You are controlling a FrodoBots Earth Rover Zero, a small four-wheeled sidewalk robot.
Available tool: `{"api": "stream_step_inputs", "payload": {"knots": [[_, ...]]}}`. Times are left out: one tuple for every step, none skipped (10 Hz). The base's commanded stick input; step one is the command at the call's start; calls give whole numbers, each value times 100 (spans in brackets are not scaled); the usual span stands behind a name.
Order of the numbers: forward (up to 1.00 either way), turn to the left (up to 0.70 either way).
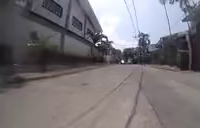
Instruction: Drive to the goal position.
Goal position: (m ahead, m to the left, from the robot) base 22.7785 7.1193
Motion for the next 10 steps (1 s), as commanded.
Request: {"api": "stream_step_inputs", "payload": {"knots": [[100,0],[100,0],[100,0],[100,0],[100,0],[100,0],[100,0],[100,0],[100,0],[100,0]]}}
